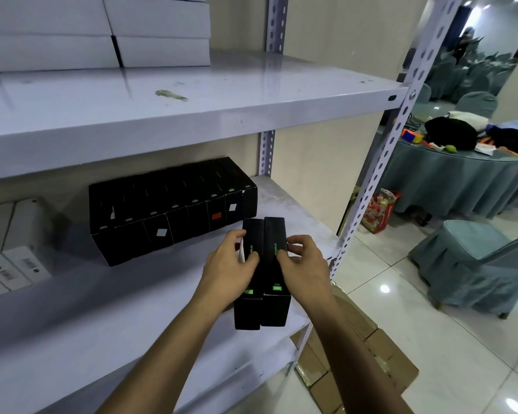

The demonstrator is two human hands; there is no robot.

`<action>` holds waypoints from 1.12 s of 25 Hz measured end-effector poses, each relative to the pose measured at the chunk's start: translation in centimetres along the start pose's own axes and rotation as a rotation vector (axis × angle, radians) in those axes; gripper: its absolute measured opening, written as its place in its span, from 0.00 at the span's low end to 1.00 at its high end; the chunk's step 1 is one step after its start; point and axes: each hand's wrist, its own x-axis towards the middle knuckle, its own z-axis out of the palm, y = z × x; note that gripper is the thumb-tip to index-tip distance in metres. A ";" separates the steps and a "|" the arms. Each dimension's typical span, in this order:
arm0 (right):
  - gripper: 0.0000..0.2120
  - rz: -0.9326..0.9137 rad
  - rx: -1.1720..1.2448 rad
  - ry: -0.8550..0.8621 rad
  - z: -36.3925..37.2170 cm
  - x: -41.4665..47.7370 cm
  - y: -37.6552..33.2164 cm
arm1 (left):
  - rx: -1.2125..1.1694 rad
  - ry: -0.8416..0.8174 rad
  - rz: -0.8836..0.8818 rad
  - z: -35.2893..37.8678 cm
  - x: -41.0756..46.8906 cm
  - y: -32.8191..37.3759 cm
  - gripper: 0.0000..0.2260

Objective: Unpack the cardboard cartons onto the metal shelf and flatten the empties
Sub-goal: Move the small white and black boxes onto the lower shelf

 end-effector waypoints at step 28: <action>0.10 -0.136 -0.058 0.091 -2.3 14.0 0.9 | 0.341 -0.011 0.260 7.6 10.8 2.9 0.14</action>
